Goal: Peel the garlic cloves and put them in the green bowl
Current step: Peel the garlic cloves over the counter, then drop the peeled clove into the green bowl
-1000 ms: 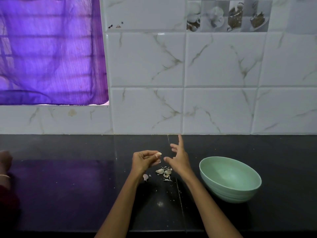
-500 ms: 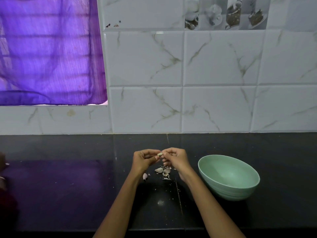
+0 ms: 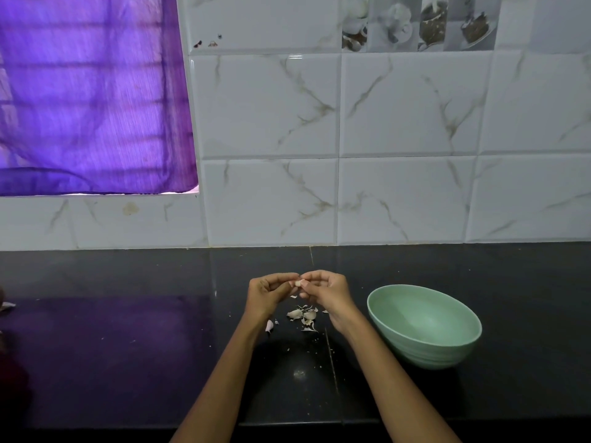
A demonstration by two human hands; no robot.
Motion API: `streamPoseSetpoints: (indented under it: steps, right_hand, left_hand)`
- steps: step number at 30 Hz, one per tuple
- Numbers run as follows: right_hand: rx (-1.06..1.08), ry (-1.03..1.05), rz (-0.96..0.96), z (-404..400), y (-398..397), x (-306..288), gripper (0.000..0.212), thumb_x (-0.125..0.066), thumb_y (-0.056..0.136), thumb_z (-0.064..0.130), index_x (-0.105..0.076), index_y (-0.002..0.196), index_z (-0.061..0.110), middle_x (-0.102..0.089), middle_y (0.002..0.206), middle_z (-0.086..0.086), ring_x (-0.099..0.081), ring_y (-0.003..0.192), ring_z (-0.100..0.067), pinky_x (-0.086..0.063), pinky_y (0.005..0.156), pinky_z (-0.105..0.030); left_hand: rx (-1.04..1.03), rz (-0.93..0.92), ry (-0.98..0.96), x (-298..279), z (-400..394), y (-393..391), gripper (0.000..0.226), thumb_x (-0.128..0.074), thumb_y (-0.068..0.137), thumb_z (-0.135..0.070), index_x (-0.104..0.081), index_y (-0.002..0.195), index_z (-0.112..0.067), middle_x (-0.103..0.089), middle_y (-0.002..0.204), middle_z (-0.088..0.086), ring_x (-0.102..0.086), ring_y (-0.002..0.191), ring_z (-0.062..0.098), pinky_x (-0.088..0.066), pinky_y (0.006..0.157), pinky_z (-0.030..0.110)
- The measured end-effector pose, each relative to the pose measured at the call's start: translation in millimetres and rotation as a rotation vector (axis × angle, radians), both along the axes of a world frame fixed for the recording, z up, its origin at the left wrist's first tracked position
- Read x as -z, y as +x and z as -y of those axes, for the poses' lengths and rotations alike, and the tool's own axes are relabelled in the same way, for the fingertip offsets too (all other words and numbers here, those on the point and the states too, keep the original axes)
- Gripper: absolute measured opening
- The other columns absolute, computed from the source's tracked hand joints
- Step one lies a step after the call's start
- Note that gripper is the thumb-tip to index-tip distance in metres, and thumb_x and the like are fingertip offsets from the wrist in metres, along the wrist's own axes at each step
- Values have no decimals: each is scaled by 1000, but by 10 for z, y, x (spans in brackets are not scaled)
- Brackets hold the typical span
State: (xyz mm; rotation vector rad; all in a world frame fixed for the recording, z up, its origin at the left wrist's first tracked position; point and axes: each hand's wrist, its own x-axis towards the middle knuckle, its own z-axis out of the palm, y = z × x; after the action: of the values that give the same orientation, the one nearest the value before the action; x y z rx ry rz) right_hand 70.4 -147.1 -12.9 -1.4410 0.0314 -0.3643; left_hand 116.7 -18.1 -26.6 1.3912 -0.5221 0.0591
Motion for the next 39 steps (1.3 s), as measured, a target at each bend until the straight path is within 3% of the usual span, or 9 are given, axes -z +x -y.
streamPoseSetpoints:
  steps: [5, 14, 20, 23, 27, 29, 31, 33, 39]
  right_hand:
    - [6, 61, 18, -11, 15, -22, 7, -59, 85, -7, -62, 85, 0, -65, 72, -10, -62, 50, -6, -54, 58, -14]
    - [21, 26, 60, -136, 12, -21, 8, -57, 87, -1, -62, 93, -1, -64, 75, -11, -62, 58, -9, -54, 58, -17]
    - [200, -368, 224, -271, -151, -231, 8, -58, 89, 12, -65, 90, 7, -63, 75, 4, -58, 66, -3, -48, 62, -14]
    - [181, -475, 311, -164, -334, -600, 6, -55, 89, 11, -61, 88, 11, -57, 69, 8, -56, 57, -7, -45, 56, -15]
    - [277, -501, 233, 265, -519, -860, 8, -56, 85, 5, -64, 87, 6, -58, 68, 3, -57, 46, -7, -45, 47, -13]
    - [328, -517, 168, 510, -596, -820, 5, -58, 84, 6, -62, 85, 7, -59, 72, -2, -59, 48, -7, -44, 44, -12]
    - [369, -534, 109, 725, -681, -724, 3, -58, 83, 5, -58, 85, 7, -57, 76, -6, -58, 56, -15, -43, 42, -10]
    - [400, -573, 78, 901, -773, -623, 4, -59, 82, 4, -58, 83, 7, -56, 75, -7, -57, 58, -18, -49, 47, -15]
    - [377, -949, -175, 1245, -892, -445, 21, -58, 79, 9, -64, 62, -1, -54, 57, -13, -60, 59, -33, -46, 55, -27]
  left_hand:
    - [54, -97, -109, -23, 4, -12, 22, -50, 90, 8, -65, 101, -3, -73, 80, 7, -71, 74, 13, -56, 71, 17]
    - [7, -52, -55, 9, 21, 5, 9, -60, 85, 3, -68, 86, 1, -72, 64, 2, -68, 61, 10, -55, 60, 16]
    - [-18, -215, -163, -70, 92, -86, 34, -44, 98, -23, -65, 81, -1, -70, 60, 2, -67, 59, 14, -56, 56, 19]
    - [29, -401, -10, -186, 285, -224, 62, -30, 98, -46, -63, 84, 4, -70, 62, 10, -68, 55, 18, -57, 52, 24]
    - [320, -523, 385, -337, 708, -623, 68, -42, 92, -53, -49, 118, 9, -59, 111, 28, -65, 81, 32, -59, 54, 30]
    - [404, -559, 445, -359, 911, -856, 59, -48, 93, -44, -44, 124, 6, -50, 115, 27, -58, 97, 40, -58, 50, 34]
    - [369, -540, 436, -321, 1046, -1012, 35, -40, 97, -17, -45, 120, 9, -49, 109, 23, -59, 89, 43, -56, 47, 33]
    - [269, -458, 391, -237, 1100, -1037, 35, -29, 90, -2, -48, 116, 12, -53, 109, 25, -62, 84, 48, -56, 44, 32]
    - [21, -260, 344, -90, 1039, -916, 37, -34, 89, -12, -48, 123, -3, -52, 121, 20, -67, 81, 40, -59, 61, 47]
